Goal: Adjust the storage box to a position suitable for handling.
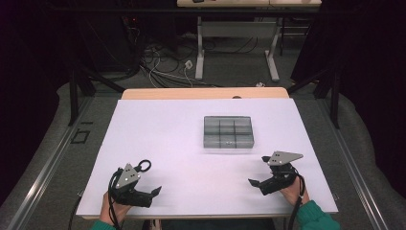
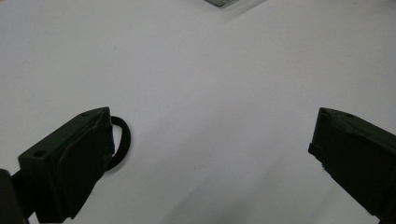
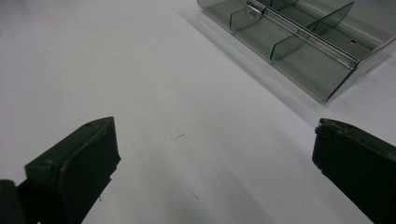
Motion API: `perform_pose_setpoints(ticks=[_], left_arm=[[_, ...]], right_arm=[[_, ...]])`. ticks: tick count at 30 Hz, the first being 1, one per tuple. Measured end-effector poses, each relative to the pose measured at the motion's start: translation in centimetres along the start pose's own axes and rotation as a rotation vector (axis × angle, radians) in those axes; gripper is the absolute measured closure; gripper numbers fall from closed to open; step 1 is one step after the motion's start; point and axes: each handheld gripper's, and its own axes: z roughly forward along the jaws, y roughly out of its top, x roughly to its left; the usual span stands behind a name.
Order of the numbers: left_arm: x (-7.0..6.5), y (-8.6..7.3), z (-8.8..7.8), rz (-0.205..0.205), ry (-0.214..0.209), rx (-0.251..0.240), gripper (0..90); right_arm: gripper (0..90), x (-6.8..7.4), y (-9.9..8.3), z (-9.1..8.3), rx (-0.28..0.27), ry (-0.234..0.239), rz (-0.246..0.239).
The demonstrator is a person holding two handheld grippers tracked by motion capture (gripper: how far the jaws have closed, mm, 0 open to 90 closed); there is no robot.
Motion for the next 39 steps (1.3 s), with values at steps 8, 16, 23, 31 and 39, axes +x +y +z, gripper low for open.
perform_pose_setpoints(ticks=[8, 16, 23, 31, 39], left_arm=[[0.1, -0.1, 0.2, -0.004, -0.001, 0.006, 0.0], [0.0, -0.1, 0.7, 0.001, -0.006, 0.014, 0.0], [0.0, -0.2, 0.5, -0.008, -0.008, 0.007, 0.0], [0.1, -0.3, 0.2, -0.003, 0.001, 0.018, 0.0], [0.1, -0.3, 0.2, -0.002, 0.002, 0.022, 0.0]], right_arm=[[0.0, -1.1, 0.5, 0.8, 0.006, -0.003, 0.015], [0.0, -2.4, 1.2, 1.2, 0.013, -0.017, 0.02], [0.0, -3.2, 2.0, 1.5, -0.004, -0.02, 0.028], [0.0, -4.3, 2.6, 1.8, 0.001, -0.025, 0.04], [0.0, -5.3, 3.2, 2.1, -0.013, -0.04, 0.051]])
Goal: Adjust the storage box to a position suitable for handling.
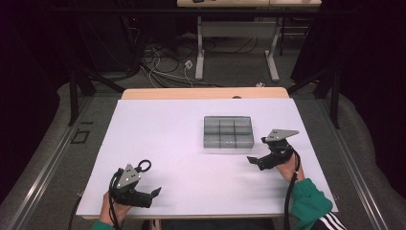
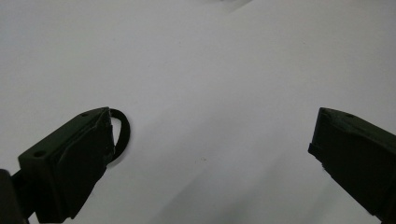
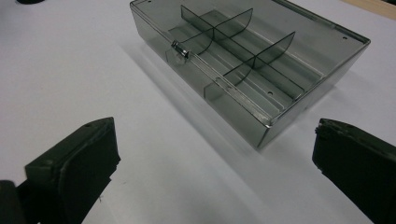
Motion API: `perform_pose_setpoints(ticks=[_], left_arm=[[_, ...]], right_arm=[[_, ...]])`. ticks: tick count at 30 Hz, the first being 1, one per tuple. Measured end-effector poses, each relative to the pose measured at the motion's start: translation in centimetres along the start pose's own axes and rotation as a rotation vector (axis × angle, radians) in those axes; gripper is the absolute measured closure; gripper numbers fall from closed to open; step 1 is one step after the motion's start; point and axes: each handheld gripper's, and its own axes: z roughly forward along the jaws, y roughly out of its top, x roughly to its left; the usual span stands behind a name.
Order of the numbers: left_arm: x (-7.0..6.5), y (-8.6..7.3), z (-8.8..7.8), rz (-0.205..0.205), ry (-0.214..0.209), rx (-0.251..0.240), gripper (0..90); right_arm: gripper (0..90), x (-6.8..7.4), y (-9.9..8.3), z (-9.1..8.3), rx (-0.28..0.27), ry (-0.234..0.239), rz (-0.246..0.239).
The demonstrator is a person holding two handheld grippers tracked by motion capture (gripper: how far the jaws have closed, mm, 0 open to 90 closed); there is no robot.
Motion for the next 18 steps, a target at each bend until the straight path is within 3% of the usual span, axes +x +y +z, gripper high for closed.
perform_pose_setpoints(ticks=[10, 11, 18], left_arm=[[0.0, 0.0, 0.1, 0.0, 0.004, -0.002, 0.0], [0.0, 0.0, 0.1, 0.001, 0.004, 0.0, 0.0], [0.0, 0.0, 0.2, 0.002, -0.002, 0.01, 0.0]], right_arm=[[0.5, -0.9, 0.9, 0.0, -0.038, -0.021, 0.0], [5.3, -1.2, 1.0, 0.0, -0.041, -0.021, 0.01], [15.7, -1.9, 1.2, 0.4, -0.039, -0.045, 0.022]])
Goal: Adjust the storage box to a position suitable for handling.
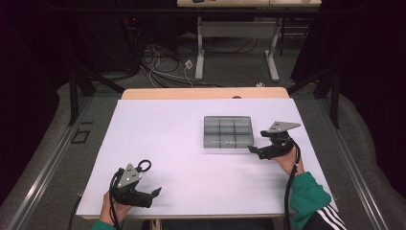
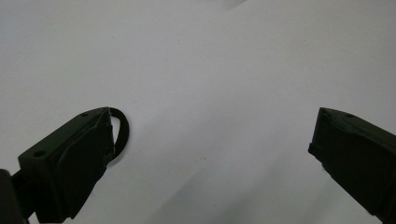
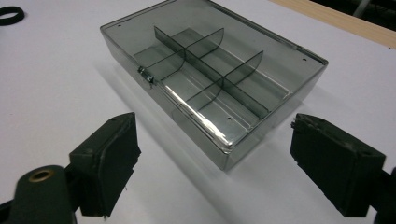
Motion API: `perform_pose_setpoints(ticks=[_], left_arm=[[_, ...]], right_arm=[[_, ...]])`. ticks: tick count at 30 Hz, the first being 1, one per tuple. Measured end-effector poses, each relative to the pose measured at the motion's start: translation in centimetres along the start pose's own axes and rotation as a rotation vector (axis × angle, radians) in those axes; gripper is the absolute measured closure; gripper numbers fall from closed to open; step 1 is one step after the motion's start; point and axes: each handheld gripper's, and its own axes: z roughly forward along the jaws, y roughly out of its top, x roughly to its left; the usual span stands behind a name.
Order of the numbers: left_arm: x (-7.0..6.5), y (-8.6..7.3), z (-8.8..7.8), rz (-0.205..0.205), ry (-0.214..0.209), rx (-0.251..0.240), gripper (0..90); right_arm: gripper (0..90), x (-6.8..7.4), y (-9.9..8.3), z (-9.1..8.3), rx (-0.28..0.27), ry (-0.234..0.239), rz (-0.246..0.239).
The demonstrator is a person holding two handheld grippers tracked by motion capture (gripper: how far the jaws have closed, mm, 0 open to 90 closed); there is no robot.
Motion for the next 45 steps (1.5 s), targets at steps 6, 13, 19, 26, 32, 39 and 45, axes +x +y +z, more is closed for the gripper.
perform_pose_setpoints(ticks=[6, 13, 19, 26, 32, 39, 45], left_arm=[[0.0, 0.0, 0.1, 0.0, -0.004, -0.003, 0.0], [0.0, 0.0, 0.1, 0.003, -0.006, 0.001, 0.0], [0.0, 0.0, 0.2, 0.002, -0.011, -0.004, 0.0], [0.1, 0.0, 0.2, -0.004, -0.011, 0.001, 0.0], [0.1, 0.1, 0.1, 0.003, -0.006, 0.001, 0.0], [0.1, 0.1, 0.1, -0.003, -0.008, 0.006, 0.0], [0.1, 0.1, 0.2, -0.005, -0.001, -0.003, 0.0]], right_arm=[[35.0, -0.7, 0.7, 0.0, -0.006, -0.027, 0.054], [62.6, -1.5, 0.9, 0.2, -0.007, -0.079, 0.069], [83.5, -2.4, 0.8, 1.0, 0.013, -0.138, 0.097], [90.0, -3.4, 0.7, 1.8, 0.019, -0.179, 0.151], [90.0, -3.7, 0.7, 3.0, 0.07, -0.195, 0.149], [90.0, -3.9, 0.8, 3.9, 0.102, -0.221, 0.171], [90.0, -3.9, 0.9, 4.5, 0.119, -0.229, 0.163]])
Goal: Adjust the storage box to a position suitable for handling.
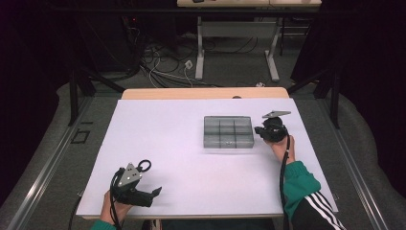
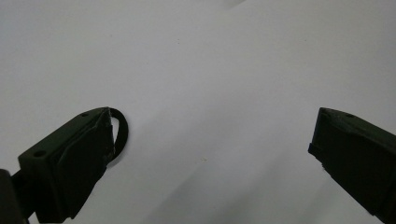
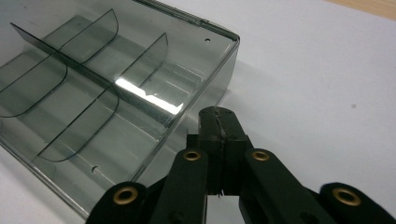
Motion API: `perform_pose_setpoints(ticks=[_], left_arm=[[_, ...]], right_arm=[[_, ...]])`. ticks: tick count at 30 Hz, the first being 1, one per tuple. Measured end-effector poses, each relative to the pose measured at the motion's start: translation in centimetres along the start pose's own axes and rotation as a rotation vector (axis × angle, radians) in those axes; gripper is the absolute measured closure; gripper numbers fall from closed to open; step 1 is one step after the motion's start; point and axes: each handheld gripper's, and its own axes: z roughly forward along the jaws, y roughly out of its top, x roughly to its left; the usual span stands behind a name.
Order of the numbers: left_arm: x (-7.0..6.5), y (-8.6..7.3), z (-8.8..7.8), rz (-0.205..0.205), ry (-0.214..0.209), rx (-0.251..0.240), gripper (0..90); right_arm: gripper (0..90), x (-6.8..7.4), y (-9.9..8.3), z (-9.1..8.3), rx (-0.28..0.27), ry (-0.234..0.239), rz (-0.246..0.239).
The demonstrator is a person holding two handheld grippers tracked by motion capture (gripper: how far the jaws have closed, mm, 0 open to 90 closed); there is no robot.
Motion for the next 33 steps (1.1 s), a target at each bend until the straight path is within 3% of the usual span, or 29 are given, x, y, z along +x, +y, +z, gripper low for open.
perform_pose_setpoints(ticks=[13, 27, 33], left_arm=[[0.0, 0.0, 0.0, 0.003, -0.008, -0.001, 0.0], [0.0, 0.1, -0.1, 0.004, -0.01, 0.003, 0.0], [0.0, 0.1, -0.1, -0.001, 0.01, -0.003, 0.0]], right_arm=[[90.0, 0.2, 0.0, 0.9, 0.023, -0.024, 0.017], [90.0, 0.6, -0.1, 1.1, 0.042, -0.01, 0.029], [90.0, 0.7, -0.2, 1.2, 0.043, 0.0, 0.047]])
